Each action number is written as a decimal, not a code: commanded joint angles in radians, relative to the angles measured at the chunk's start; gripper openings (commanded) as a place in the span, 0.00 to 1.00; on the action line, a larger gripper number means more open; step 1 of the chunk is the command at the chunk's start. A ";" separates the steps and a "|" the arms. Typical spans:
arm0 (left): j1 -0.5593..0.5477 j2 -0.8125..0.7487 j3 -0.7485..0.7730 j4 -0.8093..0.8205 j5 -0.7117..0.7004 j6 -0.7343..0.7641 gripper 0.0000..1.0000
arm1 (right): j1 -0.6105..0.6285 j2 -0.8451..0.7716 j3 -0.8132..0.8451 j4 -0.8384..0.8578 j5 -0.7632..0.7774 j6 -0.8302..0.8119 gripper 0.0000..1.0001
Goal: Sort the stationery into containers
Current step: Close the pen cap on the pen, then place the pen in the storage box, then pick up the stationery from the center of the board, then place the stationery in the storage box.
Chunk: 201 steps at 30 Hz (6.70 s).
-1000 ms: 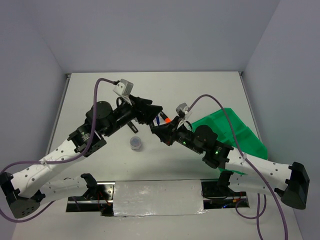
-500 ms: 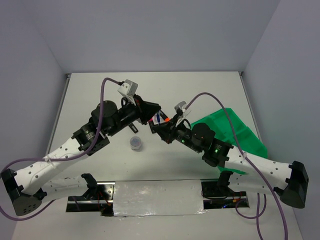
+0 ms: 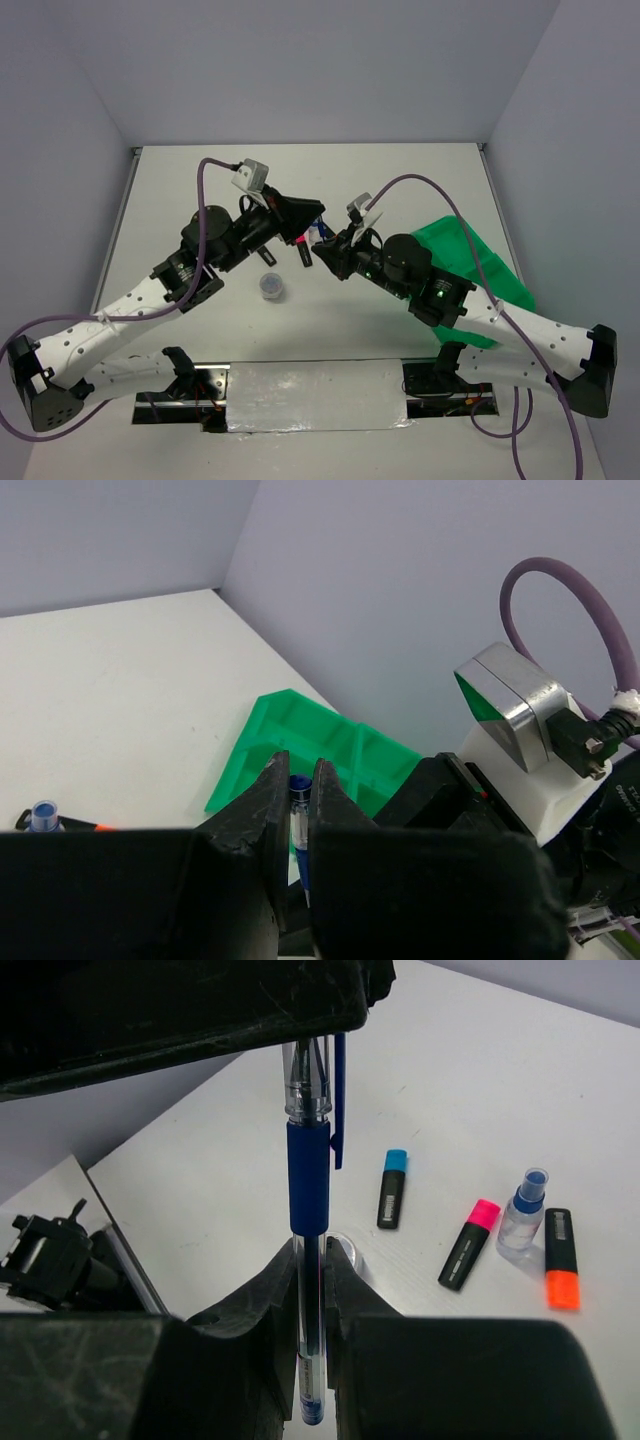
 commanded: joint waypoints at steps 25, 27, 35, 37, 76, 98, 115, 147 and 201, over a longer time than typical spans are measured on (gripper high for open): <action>-0.158 0.013 0.096 -0.466 -0.517 -0.074 0.74 | -0.136 0.046 0.094 0.068 -0.167 -0.090 0.00; -0.154 -0.001 0.187 -0.607 -0.638 -0.074 0.99 | -0.152 0.015 -0.035 0.063 -0.127 -0.047 0.00; -0.140 -0.163 0.355 -0.798 -0.830 -0.089 0.99 | -0.373 -0.143 -0.218 -0.127 0.007 -0.034 0.00; -0.140 -0.211 0.309 -0.809 -0.804 -0.103 0.99 | -0.477 -0.103 -0.200 -0.202 0.027 -0.043 0.00; -0.140 -0.271 0.114 -0.801 -0.701 -0.083 0.99 | -0.748 0.132 -0.184 -0.435 0.168 0.087 0.09; -0.140 -0.326 0.079 -0.769 -0.663 -0.052 0.99 | -0.748 0.182 -0.167 -0.515 0.202 0.188 0.21; -0.140 -0.298 0.085 -0.775 -0.683 -0.078 0.99 | -0.677 0.072 -0.074 -0.603 0.258 0.168 0.47; 0.348 -0.148 -0.002 -0.962 -0.428 0.000 0.99 | -0.329 0.757 0.452 -0.147 -0.035 -0.125 0.76; 0.345 -0.208 -0.025 -0.928 -0.321 0.035 0.99 | -0.824 0.224 0.194 -0.416 0.324 0.035 0.00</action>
